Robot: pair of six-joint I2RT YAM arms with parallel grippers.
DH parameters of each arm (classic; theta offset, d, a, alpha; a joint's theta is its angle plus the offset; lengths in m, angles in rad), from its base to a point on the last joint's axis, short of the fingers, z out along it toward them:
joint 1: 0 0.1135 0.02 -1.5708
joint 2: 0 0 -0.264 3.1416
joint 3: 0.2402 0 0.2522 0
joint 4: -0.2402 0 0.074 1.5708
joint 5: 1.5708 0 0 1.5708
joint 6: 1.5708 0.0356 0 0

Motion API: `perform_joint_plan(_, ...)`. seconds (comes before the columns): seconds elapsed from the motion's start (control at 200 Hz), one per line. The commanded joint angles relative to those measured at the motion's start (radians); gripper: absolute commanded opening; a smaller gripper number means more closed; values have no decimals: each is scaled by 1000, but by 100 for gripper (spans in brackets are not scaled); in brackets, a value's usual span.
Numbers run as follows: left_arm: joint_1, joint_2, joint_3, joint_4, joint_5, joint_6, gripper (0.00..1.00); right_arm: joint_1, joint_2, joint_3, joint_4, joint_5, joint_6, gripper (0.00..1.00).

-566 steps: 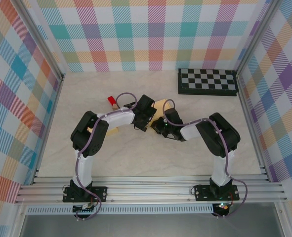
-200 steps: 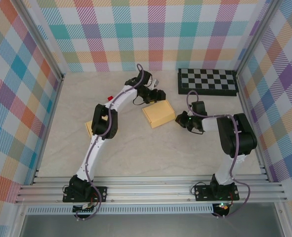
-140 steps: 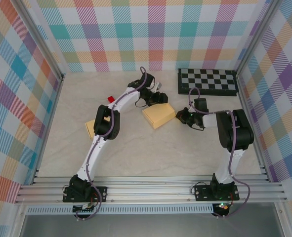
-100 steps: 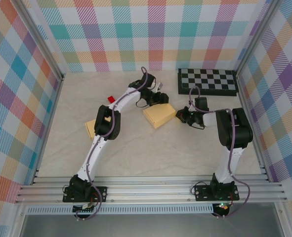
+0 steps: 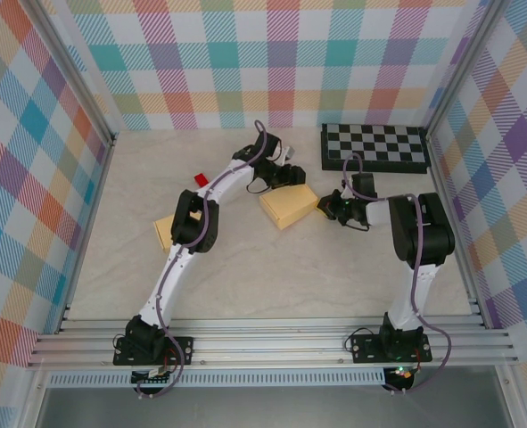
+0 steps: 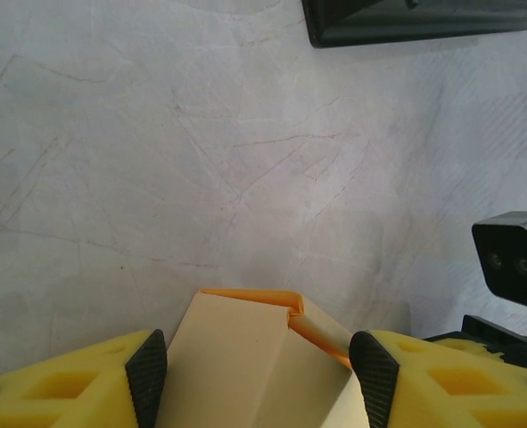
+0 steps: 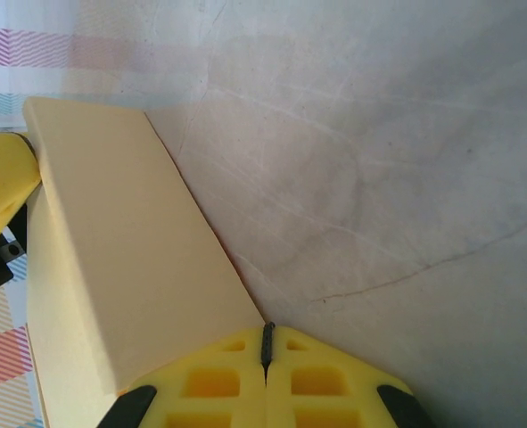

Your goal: Fold the paper box

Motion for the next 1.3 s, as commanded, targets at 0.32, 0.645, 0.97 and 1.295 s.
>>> perform_joint_plan(0.32, -255, -52, -139, 75, 230, -138, 57, 111, 11, 167, 38, 23, -30, 1)
perform_joint_plan(0.645, -123, -152, -247, 40, -49, -173, 59, 89, -129, 78, -225, 167, -163, 4)
perform_joint_plan(0.97, -27, -340, -464, 137, -160, -190, 75, 46, -275, 20, -456, 269, -281, 10)
perform_joint_plan(1.295, 52, -596, -801, 287, -158, -208, 79, 49, -468, -135, -546, 190, -267, 10)
